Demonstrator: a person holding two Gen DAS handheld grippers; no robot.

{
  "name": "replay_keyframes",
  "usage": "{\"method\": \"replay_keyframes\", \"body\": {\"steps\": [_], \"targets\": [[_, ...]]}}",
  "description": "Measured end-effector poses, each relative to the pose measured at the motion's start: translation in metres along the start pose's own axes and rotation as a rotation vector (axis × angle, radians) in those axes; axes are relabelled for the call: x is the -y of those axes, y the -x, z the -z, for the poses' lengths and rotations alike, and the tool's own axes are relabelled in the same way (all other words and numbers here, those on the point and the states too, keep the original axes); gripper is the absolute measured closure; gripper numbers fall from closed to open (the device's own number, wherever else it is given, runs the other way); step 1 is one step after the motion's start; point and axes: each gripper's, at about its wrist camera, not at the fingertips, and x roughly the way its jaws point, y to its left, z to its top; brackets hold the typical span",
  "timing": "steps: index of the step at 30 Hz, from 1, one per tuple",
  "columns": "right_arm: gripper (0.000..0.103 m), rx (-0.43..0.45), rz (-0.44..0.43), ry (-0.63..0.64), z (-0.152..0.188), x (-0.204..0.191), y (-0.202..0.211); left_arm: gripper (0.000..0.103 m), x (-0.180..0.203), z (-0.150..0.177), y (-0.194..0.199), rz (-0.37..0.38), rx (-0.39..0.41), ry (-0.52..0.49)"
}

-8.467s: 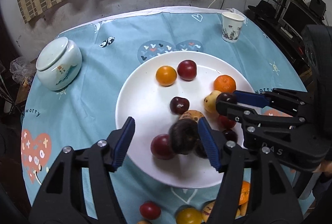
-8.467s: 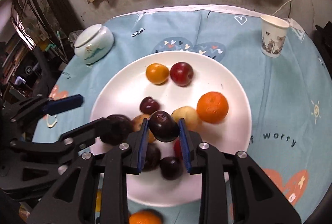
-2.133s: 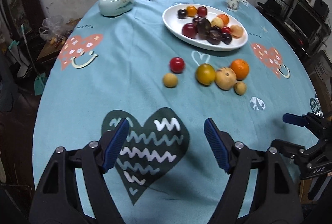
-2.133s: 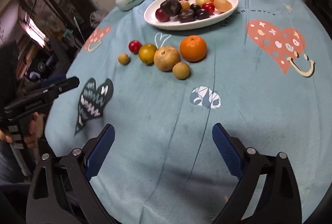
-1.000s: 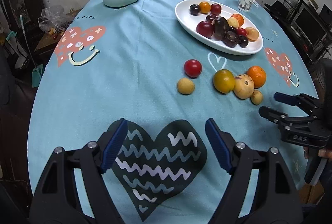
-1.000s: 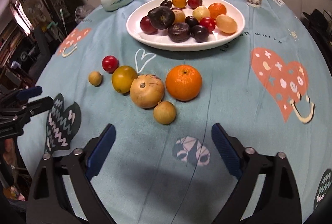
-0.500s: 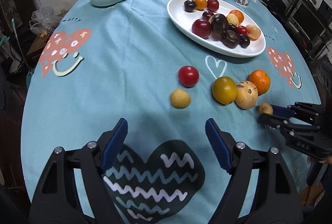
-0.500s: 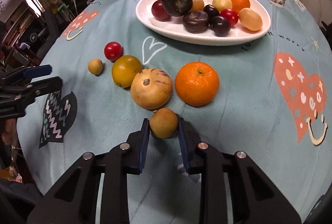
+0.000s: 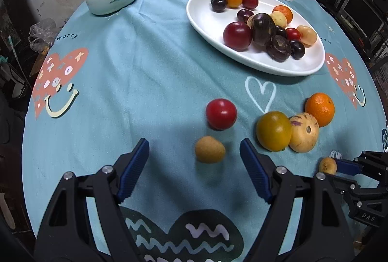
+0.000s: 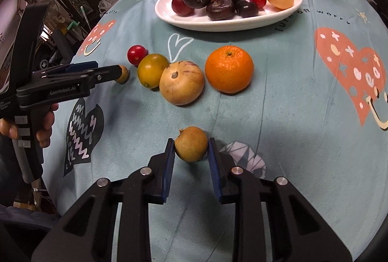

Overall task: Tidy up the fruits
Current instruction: 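Grasp a small brown fruit with the right tool while the left tool grasps a small tan fruit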

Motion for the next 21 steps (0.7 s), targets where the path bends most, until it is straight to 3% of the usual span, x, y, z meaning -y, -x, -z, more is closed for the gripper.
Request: {"method": "replay_keyframes", "body": {"steps": [5,6,7,9,11,16,21], "targets": [[0.075,-0.006,-0.003,0.000,0.000,-0.002,-0.001,0.031,0.000,-0.003,-0.004,0.009,-0.006,-0.005],[0.075,-0.007,-0.003,0.000,-0.001,-0.002,-0.002,0.041,0.000,-0.003,-0.004,0.011,-0.008,-0.007],[0.075,-0.008,-0.002,-0.001,-0.001,-0.002,-0.002,0.059,0.000,-0.003,-0.006,0.017,-0.016,-0.008],[0.075,-0.010,-0.002,-0.002,-0.001,-0.002,-0.002,0.074,0.001,-0.003,-0.007,0.061,-0.029,-0.004],[0.075,-0.011,-0.002,-0.001,-0.001,-0.002,-0.003,0.085,0.005,-0.004,-0.004,0.055,-0.020,-0.023],[0.075,-0.007,0.000,-0.002,-0.001,-0.001,-0.001,0.098,0.007,-0.005,0.002,0.047,-0.016,-0.026],[0.075,0.002,0.002,-0.001,-0.001,0.000,0.002,0.098,-0.004,-0.002,0.020,0.074,0.028,-0.004]]}}
